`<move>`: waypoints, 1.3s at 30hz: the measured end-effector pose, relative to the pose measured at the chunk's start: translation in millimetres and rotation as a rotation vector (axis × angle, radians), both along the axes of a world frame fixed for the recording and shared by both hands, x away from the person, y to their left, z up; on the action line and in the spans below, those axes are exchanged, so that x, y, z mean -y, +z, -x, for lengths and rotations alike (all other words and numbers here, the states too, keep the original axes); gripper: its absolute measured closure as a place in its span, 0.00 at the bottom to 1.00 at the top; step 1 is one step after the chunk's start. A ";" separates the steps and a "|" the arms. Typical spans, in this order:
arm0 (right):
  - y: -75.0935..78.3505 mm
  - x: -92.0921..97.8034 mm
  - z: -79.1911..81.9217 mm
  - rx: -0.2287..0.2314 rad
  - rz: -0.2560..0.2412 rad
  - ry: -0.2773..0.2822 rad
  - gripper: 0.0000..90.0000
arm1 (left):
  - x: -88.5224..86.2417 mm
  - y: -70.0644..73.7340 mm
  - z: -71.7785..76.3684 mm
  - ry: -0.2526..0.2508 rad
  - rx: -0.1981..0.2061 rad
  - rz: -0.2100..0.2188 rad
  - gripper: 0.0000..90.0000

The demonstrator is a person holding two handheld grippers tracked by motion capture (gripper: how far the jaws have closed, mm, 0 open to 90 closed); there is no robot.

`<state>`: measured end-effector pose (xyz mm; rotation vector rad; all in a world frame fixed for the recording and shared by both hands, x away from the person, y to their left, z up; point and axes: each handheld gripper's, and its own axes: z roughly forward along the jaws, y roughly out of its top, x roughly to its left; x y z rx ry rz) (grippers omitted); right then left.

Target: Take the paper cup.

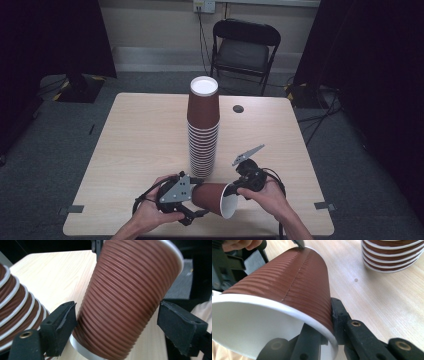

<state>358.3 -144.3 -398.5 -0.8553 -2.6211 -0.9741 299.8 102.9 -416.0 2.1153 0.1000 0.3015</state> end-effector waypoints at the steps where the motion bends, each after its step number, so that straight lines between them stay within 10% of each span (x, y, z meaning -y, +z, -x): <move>1: 1.6 -1.4 -0.2 -0.002 0.010 0.003 0.96 | 1.8 -0.8 0.9 -0.005 0.006 -0.008 0.16; 13: -4.0 -22.8 -7.3 -0.056 0.054 0.023 0.96 | 18.7 -7.6 4.0 -0.020 0.055 -0.082 0.08; 34: -5.8 -33.1 -8.1 -0.079 0.050 -0.010 0.95 | 38.0 -8.1 10.6 0.006 0.144 -0.079 0.08; 39: -3.7 -28.8 -6.7 -0.058 0.017 -0.031 0.79 | 33.8 -7.4 8.0 0.016 0.134 -0.050 0.11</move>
